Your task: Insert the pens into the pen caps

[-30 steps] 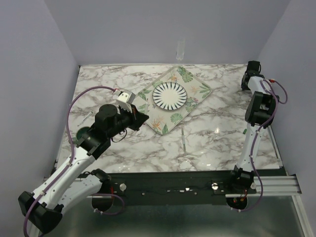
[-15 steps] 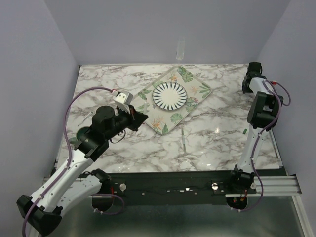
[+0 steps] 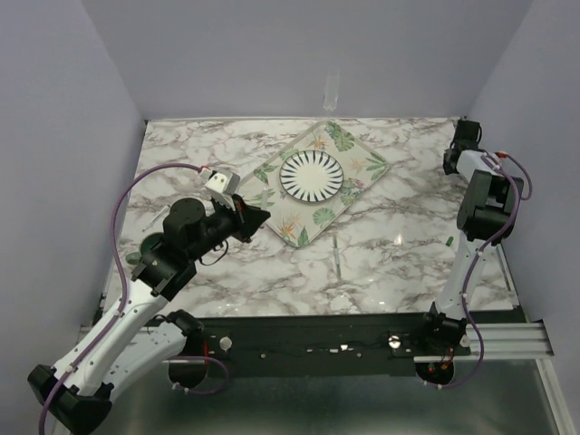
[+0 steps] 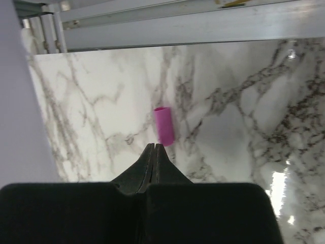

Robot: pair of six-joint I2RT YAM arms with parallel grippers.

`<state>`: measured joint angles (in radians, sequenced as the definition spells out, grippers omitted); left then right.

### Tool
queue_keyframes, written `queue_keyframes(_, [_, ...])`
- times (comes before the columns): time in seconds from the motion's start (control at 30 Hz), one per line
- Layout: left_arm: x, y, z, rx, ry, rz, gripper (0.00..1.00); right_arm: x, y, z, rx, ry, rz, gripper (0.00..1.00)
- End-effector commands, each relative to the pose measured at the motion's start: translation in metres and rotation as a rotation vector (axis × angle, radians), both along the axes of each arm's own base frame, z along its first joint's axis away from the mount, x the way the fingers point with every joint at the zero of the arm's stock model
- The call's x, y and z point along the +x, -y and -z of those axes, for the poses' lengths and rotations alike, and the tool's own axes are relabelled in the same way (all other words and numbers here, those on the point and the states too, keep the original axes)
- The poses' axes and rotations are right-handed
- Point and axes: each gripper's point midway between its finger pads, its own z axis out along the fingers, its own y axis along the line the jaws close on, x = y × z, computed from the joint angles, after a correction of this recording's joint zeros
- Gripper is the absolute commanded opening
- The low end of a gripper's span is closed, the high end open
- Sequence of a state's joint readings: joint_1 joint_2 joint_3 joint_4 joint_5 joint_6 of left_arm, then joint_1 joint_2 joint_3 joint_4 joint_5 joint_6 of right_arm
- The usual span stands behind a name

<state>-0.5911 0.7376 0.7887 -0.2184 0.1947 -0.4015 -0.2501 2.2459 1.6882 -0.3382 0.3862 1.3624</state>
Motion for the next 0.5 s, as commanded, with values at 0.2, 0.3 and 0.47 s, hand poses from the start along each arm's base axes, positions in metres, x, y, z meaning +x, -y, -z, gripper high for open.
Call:
queue_keyframes(0.2, [0.002,0.0,0.001,-0.002,0.011,-0.003,0.0,0.041,0.01,-0.025,0.005,0.153,0.033,0.01])
queue_keyframes(0.3, [0.003,0.002,0.001,-0.002,0.009,0.005,0.0,0.036,0.013,-0.021,0.018,0.123,0.074,0.01])
queue_keyframes(0.47, [0.004,0.002,0.002,0.001,0.005,0.002,0.0,0.024,0.01,0.003,0.057,0.054,0.109,0.01])
